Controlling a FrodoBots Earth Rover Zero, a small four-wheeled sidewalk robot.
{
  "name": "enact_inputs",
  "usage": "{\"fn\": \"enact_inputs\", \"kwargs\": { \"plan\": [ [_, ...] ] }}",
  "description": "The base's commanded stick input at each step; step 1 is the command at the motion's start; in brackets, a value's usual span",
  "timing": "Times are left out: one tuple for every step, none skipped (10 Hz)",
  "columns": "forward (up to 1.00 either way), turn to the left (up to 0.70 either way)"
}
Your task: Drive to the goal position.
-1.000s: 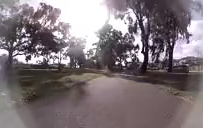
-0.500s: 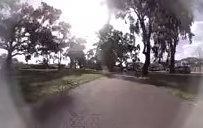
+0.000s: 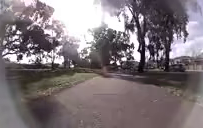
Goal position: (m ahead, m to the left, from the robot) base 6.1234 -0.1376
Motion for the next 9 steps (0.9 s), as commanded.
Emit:
{"fn": "enact_inputs", "kwargs": {
  "plan": [
    [0.70,0.00],
    [0.70,0.00],
    [0.70,0.00],
    [0.70,0.00],
    [0.70,0.00],
    [0.70,0.00],
    [0.70,0.00],
    [0.70,0.00],
    [0.70,0.00]
  ]
}}
